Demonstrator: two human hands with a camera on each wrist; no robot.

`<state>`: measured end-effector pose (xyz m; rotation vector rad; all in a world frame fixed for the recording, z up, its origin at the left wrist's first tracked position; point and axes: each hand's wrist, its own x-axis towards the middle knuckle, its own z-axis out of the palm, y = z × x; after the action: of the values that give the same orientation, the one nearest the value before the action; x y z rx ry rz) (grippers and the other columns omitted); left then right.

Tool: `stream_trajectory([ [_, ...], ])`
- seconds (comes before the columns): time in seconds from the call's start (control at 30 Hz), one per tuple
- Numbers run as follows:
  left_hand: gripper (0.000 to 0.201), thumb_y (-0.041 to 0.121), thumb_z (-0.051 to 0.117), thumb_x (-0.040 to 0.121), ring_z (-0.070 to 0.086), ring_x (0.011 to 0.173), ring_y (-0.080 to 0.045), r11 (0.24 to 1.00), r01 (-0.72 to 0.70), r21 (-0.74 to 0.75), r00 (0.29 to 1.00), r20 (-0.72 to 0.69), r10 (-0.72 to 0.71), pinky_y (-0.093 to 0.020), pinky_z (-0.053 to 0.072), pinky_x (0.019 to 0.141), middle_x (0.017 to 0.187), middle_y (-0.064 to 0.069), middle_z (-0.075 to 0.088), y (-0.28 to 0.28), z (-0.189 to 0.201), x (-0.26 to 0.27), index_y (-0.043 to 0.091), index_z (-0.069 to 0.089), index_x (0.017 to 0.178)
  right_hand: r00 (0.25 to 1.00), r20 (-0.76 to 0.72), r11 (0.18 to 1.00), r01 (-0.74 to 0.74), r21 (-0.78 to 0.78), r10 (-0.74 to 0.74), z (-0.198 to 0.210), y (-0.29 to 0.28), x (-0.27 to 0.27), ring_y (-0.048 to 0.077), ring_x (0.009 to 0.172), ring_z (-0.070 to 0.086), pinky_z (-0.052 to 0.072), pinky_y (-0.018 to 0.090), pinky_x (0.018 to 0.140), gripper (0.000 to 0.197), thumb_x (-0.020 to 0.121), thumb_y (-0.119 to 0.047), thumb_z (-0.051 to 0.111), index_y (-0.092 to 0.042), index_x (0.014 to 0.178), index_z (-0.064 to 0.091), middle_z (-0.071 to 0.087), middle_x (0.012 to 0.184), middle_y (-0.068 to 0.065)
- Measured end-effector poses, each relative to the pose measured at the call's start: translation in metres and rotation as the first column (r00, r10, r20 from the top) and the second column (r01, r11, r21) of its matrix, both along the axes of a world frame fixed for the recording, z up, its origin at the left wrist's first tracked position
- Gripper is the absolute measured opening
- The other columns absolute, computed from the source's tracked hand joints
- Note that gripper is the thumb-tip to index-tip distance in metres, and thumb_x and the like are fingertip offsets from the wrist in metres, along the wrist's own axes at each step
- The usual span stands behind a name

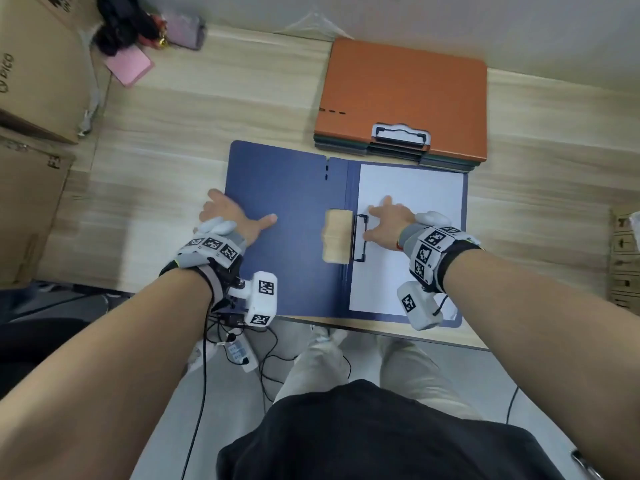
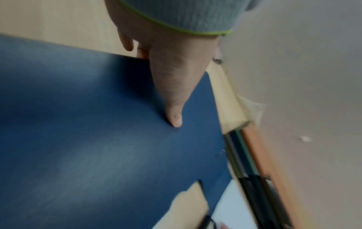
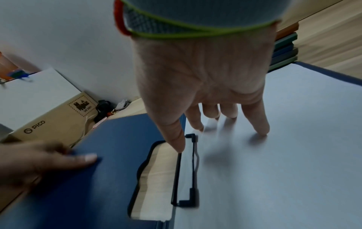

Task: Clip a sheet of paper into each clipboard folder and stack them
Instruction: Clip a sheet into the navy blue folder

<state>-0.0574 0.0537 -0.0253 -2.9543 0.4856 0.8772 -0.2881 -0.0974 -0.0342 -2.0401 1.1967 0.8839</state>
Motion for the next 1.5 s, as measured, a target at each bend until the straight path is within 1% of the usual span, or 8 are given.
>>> stream_trajectory([
  [0.3,0.058,0.065,0.058,0.087,0.054,0.077,-0.027,0.815,0.482,-0.322,0.875,0.131,-0.466,-0.036,0.040,0.060,0.088,-0.001,0.060,-0.046,0.106,-0.040,0.012,0.048,0.111,0.968,0.101,0.944,0.196,0.267,-0.230,0.030,-0.011,-0.016,0.024,0.128,0.049,0.040,0.035,0.103,0.060,0.092,-0.054,0.052,-0.027,0.144,0.044,0.046,0.147,-0.001],
  [0.53,0.043,0.061,0.030,0.100,0.059,0.072,-0.025,0.609,0.560,-0.562,0.746,0.022,-0.666,-0.035,0.046,0.061,0.064,0.006,0.055,-0.087,0.101,-0.124,0.029,0.051,0.083,0.480,0.172,0.456,0.574,0.680,-0.860,0.064,-0.039,-0.075,0.024,0.095,0.069,0.058,0.044,0.084,0.069,0.087,-0.075,0.037,-0.020,0.116,0.068,0.071,0.111,0.001],
  [0.67,0.052,0.062,0.049,0.093,0.064,0.093,-0.029,0.742,0.550,-0.383,0.765,-0.124,-0.632,-0.038,0.051,0.078,0.100,-0.005,0.069,-0.096,0.026,-0.138,0.017,0.054,0.120,0.363,0.151,0.348,0.571,0.744,-0.919,0.063,-0.061,-0.120,0.020,0.102,0.068,0.055,0.041,0.086,0.088,0.070,-0.091,0.032,-0.031,0.126,0.064,0.069,0.119,-0.001],
  [0.83,0.097,0.078,0.060,0.059,0.063,0.090,-0.034,0.875,0.464,-0.136,0.842,-0.239,-0.483,-0.047,0.054,0.082,0.108,-0.011,0.061,-0.091,-0.021,-0.133,0.007,0.039,0.120,0.415,0.189,0.449,0.723,0.525,-0.890,0.035,-0.058,-0.155,0.020,0.087,0.069,0.056,0.037,0.080,0.024,0.095,-0.039,0.059,-0.021,0.106,0.069,0.072,0.107,0.002],
  [0.93,0.107,0.082,0.060,0.052,0.063,0.090,-0.033,0.902,0.432,0.003,0.868,-0.275,-0.414,-0.046,0.055,0.083,0.101,-0.006,0.059,-0.098,-0.016,-0.134,0.007,0.034,0.124,0.483,0.138,0.496,0.774,0.393,-0.864,0.006,-0.053,-0.166,0.023,0.081,0.066,0.058,0.037,0.077,0.022,0.098,-0.027,0.056,-0.011,0.110,0.066,0.071,0.106,0.009],
  [1.13,0.126,0.083,0.070,0.041,0.058,0.110,-0.034,0.977,0.212,-0.027,0.899,-0.386,-0.206,-0.048,0.051,0.094,0.120,0.002,0.053,-0.117,-0.017,-0.145,0.016,0.030,0.140,0.923,-0.181,0.919,0.367,0.142,-0.341,-0.015,-0.040,-0.179,0.020,0.053,0.051,0.041,0.027,0.061,0.047,0.098,-0.042,0.046,-0.008,0.069,0.058,0.053,0.059,0.003],
  [1.27,0.067,0.048,0.079,0.079,0.066,0.098,-0.024,0.979,-0.076,-0.190,0.786,-0.615,-0.058,-0.033,0.050,0.083,0.121,-0.005,0.069,-0.124,-0.014,-0.156,0.008,0.060,0.130,0.949,-0.237,0.970,0.230,0.072,-0.208,-0.020,-0.035,-0.186,0.020,0.049,0.048,0.036,0.027,0.054,0.056,0.098,-0.046,0.044,-0.011,0.055,0.049,0.050,0.054,0.003],
  [1.5,0.027,0.034,0.079,0.083,0.075,0.090,-0.020,0.870,-0.136,-0.475,0.743,-0.629,-0.228,-0.041,0.060,0.088,0.104,-0.002,0.076,-0.153,0.026,-0.177,0.021,0.073,0.106,0.921,-0.241,0.936,0.338,0.100,-0.307,-0.017,-0.048,-0.204,0.024,0.056,0.064,0.048,0.029,0.064,0.058,0.089,-0.060,0.044,-0.013,0.060,0.062,0.066,0.054,0.002],
])
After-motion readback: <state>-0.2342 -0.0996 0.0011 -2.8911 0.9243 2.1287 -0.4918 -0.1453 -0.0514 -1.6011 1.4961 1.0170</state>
